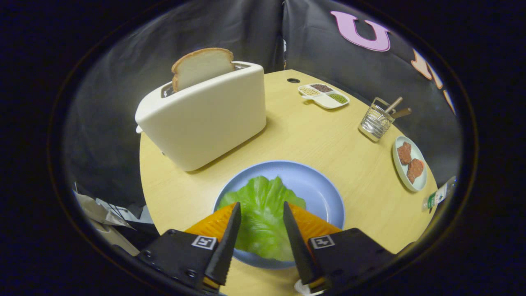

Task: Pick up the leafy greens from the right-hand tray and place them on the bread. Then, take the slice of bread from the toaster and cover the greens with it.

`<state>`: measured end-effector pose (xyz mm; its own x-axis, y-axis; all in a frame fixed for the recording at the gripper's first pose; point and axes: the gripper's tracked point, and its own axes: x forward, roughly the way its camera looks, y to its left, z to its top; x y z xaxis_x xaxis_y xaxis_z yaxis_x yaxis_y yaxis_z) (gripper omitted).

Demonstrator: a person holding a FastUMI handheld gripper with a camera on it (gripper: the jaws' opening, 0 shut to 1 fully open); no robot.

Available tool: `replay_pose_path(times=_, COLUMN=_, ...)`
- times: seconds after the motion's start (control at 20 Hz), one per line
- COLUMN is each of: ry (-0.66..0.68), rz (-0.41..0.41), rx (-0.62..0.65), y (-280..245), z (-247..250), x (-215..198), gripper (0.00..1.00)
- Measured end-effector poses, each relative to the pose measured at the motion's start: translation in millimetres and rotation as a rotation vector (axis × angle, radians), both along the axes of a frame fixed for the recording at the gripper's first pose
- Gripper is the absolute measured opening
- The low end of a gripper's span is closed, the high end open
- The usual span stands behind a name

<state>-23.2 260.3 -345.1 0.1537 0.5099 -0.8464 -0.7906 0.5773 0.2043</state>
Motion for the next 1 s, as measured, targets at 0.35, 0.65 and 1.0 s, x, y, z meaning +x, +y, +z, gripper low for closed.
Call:
replay_pose_path(times=0.35, ry=-0.057, rz=-0.059, rx=0.03, y=1.2, z=18.5, x=14.3, gripper=0.98)
replay_pose_path(times=0.65, ry=-0.089, rz=-0.127, rx=0.08, y=14.3, z=65.0, x=24.6, gripper=1.0)
replay_pose_path(times=1.0, ry=-0.116, rz=-0.173, rx=0.113, y=37.9, z=118.2, x=42.7, gripper=1.0)
